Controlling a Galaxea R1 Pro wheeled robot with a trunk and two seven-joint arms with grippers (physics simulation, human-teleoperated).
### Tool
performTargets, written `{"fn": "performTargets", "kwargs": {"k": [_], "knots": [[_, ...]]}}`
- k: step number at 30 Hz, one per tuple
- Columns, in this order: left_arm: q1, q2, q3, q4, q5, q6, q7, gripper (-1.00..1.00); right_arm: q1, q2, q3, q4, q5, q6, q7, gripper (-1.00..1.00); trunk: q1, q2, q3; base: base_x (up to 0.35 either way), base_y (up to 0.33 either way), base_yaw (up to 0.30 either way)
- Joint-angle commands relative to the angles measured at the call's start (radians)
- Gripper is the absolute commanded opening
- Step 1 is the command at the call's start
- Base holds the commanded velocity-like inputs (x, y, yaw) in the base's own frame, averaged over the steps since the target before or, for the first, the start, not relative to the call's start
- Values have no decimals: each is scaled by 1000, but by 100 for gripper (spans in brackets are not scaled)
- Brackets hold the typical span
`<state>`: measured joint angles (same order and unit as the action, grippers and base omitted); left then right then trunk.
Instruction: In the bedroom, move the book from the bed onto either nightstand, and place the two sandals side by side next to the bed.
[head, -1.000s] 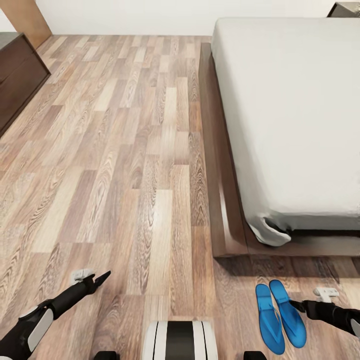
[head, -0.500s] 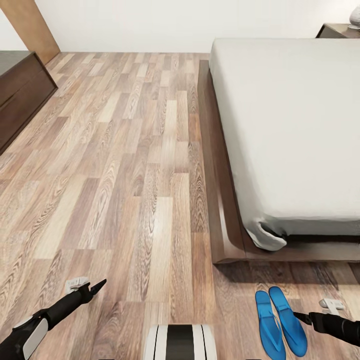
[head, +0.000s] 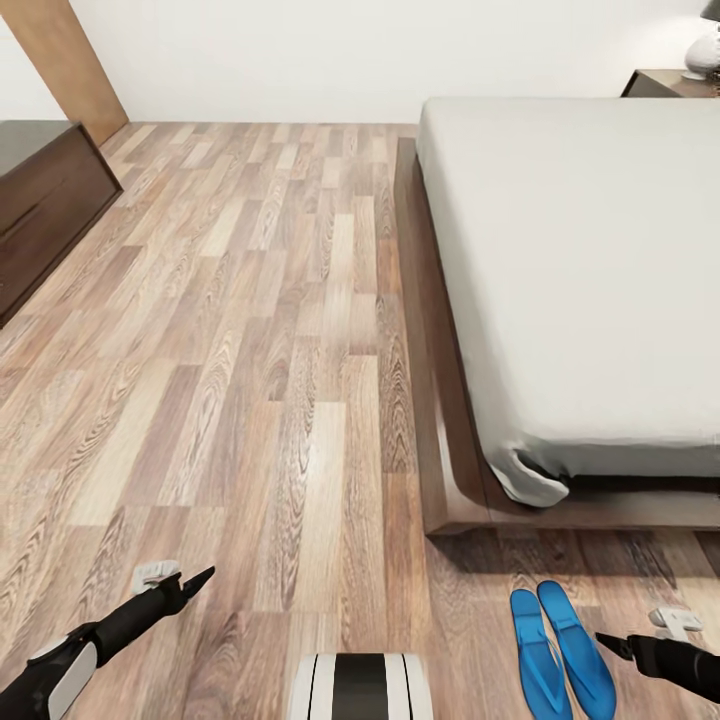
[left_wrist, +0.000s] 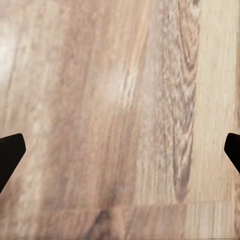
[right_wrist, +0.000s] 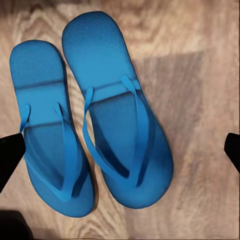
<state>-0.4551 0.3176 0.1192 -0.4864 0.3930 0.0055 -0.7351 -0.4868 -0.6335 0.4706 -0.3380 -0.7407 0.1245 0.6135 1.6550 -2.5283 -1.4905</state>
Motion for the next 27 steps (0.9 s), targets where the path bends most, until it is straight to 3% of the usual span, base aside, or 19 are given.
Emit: {"fn": "performTargets", "kwargs": {"k": [1,9,17,21,27], "knots": [[-1,-1,1,1,1,1,-4,100,-1,0,3,16,-11,-5,2,100,-1,0,3,0,0,0],[-1,-2,1,38,-6,-1,-3,100,-1,0,5,112,-11,-30,1,100,-4,2,34,0,0,0],[-1,-5,0,43,-6,-4,-3,100,-1,4,6,125,-11,-32,0,100,-8,4,65,0,0,0],[-1,-5,0,64,-7,-5,-3,100,-1,35,6,126,-11,-32,0,100,-10,5,81,0,0,0],[-1,-5,-1,143,-8,-86,-3,100,-1,45,5,134,-11,-32,0,100,-12,6,104,0,0,0]]}}
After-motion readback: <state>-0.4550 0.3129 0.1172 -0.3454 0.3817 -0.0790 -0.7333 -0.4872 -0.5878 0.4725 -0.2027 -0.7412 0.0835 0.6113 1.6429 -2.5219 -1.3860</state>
